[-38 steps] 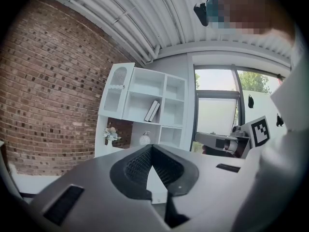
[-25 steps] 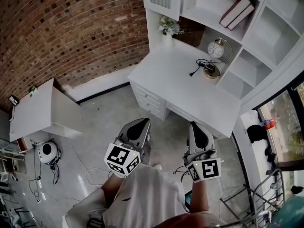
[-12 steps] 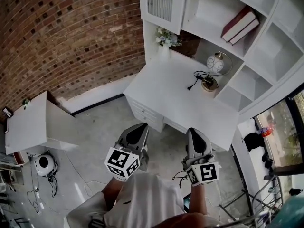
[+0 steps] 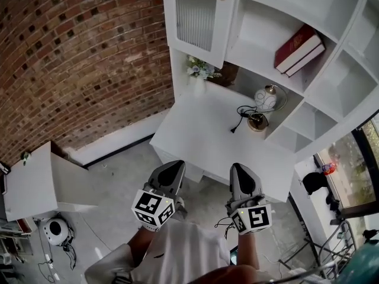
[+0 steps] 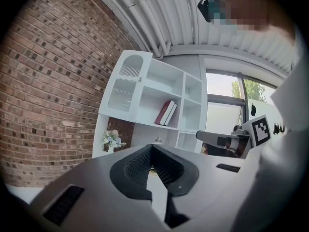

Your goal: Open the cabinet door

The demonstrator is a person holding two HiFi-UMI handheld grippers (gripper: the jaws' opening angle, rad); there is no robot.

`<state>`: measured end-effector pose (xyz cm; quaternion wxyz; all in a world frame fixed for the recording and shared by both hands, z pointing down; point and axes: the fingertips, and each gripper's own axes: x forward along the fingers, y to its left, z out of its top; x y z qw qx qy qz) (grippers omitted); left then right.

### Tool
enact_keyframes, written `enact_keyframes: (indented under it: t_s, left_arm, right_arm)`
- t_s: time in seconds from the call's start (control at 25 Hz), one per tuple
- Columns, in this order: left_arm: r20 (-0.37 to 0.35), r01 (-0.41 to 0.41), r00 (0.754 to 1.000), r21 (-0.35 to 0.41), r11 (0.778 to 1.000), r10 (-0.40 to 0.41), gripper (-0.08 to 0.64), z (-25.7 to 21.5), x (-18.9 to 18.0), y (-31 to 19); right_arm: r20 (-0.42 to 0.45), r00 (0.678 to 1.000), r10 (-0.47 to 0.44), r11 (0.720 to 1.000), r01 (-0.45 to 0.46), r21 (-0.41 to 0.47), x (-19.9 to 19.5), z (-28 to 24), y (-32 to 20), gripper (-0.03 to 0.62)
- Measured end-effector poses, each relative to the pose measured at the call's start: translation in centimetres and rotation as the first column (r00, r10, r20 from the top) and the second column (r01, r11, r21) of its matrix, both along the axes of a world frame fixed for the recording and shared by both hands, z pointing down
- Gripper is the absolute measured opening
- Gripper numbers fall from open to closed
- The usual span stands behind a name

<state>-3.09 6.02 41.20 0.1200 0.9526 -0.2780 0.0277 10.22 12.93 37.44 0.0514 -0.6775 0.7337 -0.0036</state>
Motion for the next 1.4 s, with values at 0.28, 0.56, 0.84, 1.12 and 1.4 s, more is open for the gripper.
enact_keyframes:
  t_s: [0.28,0.56,0.84,1.12,1.4]
  left_arm:
    - [-0.011,-0.040,0.999,-0.024,0.999,0.039,0.009,0.5,0.6,-6.0]
    - [-0.029,-0.035,0.999,-0.008,0.999,0.035,0.009,0.0,-0.7,-11.9]
    - [-0.034,-0.065,0.997,-0.018,0.998,0.064,0.009,0.7,-0.2,-15.1]
    - [-0.030,-0.057,0.998,-0.057,0.997,0.056,0.009,1.7,1.0,-15.6]
    - [-0.025,-0.025,0.999,-0.034,0.999,0.024,0.009,0.6,3.6,-15.6]
  right_arm:
    - [0.011,0.999,0.037,0.999,-0.037,-0.001,0.3,-0.1,-6.1,0.012]
    - [-0.002,0.999,0.052,0.999,-0.052,0.011,-0.5,-0.3,-11.6,0.012]
    - [0.000,0.998,0.065,0.998,-0.065,0.020,-1.1,-0.9,-14.6,0.012]
    - [0.008,0.999,0.037,0.999,-0.037,-0.011,-0.7,-0.5,-16.0,0.012]
    - [-0.002,1.000,-0.007,1.000,0.007,-0.014,2.3,-0.5,-16.5,0.012]
